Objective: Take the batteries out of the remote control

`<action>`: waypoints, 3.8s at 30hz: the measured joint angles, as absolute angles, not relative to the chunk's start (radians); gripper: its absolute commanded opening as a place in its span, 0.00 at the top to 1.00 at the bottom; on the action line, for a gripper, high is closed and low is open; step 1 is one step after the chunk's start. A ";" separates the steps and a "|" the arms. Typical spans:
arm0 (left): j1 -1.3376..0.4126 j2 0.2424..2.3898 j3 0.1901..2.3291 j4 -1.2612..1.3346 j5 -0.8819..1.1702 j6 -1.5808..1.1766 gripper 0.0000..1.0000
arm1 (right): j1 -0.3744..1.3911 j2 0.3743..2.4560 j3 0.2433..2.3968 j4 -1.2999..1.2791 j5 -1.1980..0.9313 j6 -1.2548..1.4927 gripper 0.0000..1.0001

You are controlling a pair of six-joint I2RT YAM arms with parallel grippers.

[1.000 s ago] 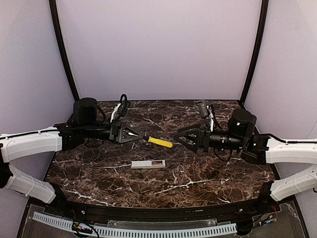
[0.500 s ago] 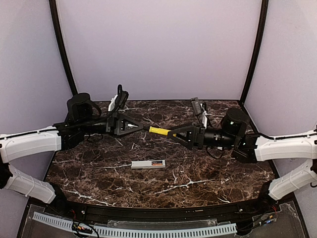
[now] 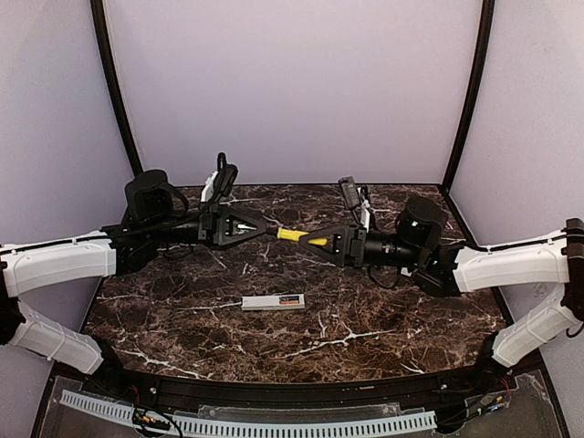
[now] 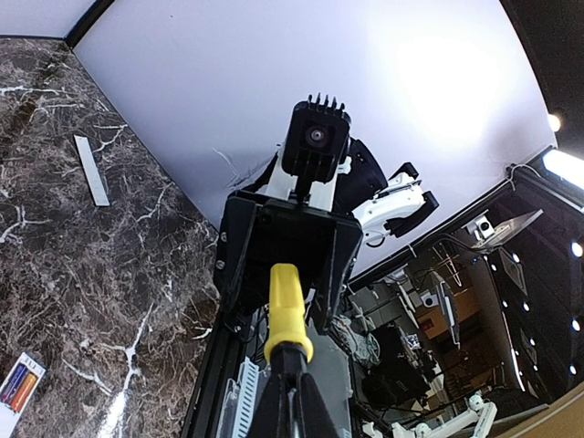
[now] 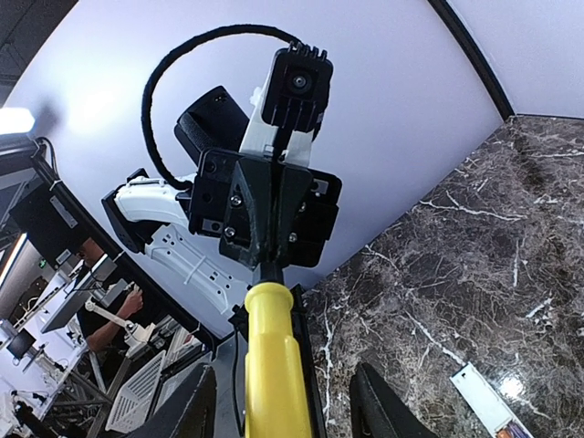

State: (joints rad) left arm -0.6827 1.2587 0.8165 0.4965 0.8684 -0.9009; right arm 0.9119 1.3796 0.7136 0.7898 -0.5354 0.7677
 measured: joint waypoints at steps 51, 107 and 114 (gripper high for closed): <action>-0.683 1.260 0.831 0.439 0.824 -0.826 1.00 | 0.934 1.463 0.813 0.754 -0.557 0.765 0.76; -0.672 1.172 0.730 -0.142 0.414 0.390 0.09 | 0.896 1.031 0.733 -0.083 -0.307 0.529 1.00; -0.672 1.262 0.680 -0.026 0.468 0.451 0.08 | 0.887 1.024 0.712 -0.118 -0.306 0.499 1.00</action>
State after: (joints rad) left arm -0.6716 1.2617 0.6800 -0.0261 0.4679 0.4515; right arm 0.8871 1.0237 0.7120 -0.1181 -0.3061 0.4992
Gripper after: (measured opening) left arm 0.917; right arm 0.150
